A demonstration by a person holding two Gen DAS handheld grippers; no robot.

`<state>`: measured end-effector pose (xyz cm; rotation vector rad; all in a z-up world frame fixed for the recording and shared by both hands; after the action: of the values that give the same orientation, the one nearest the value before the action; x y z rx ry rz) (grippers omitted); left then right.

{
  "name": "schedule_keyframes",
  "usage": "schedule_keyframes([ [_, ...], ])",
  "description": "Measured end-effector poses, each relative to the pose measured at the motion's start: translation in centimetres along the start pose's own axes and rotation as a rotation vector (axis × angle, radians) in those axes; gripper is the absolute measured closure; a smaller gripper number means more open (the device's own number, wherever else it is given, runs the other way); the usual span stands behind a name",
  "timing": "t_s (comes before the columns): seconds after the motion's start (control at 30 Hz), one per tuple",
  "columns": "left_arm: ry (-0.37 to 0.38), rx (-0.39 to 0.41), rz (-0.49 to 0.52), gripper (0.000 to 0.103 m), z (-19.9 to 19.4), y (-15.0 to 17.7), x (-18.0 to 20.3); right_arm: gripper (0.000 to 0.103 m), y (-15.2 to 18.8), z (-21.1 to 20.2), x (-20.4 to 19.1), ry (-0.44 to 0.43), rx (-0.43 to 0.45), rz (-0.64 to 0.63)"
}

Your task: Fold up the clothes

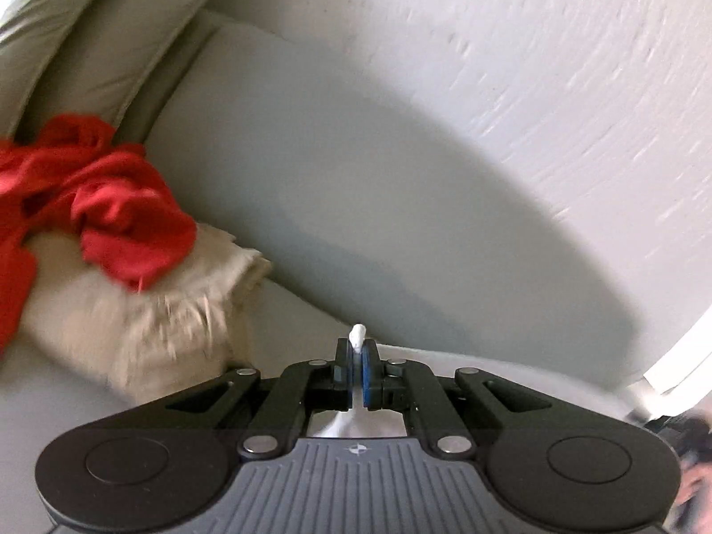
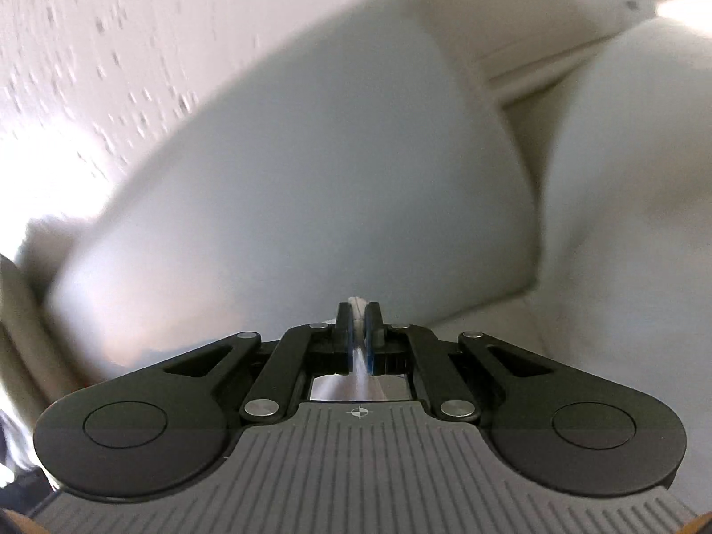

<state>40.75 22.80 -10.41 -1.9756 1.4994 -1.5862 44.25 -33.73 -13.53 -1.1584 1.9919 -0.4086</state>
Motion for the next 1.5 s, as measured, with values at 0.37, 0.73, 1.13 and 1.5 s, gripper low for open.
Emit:
schedule_keyframes([
  [0.37,-0.094,-0.048,-0.172,0.1,-12.6,10.4,1.7,0.099,11.0,-15.3,7.1,0.099,-0.153,-0.001],
  [0.73,-0.23,-0.157,0.079,0.1,-17.3,18.7,4.9,0.099,14.5,-19.6,10.2,0.167,-0.126,-0.006],
  [1.13,-0.365,-0.216,0.173,0.1,-17.7,21.9,3.7,0.099,17.4,-22.3,11.8,0.227,-0.137,-0.005],
  [1.5,-0.536,-0.287,0.258,0.072,-22.6,23.5,7.1,0.063,18.0,-23.8,11.6,0.282,-0.129,-0.081],
])
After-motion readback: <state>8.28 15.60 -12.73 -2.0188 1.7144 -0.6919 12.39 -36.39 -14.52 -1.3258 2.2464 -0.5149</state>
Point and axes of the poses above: each gripper's, at about its wrist camera, not at the fingertips, and z roughly the way its jaws point, x to its right, y to its underside, the point moved 5 cm from there along z, roughly the way its jaws point, and after that the axes turned 8 degrees about y, right-handed, at the moved point
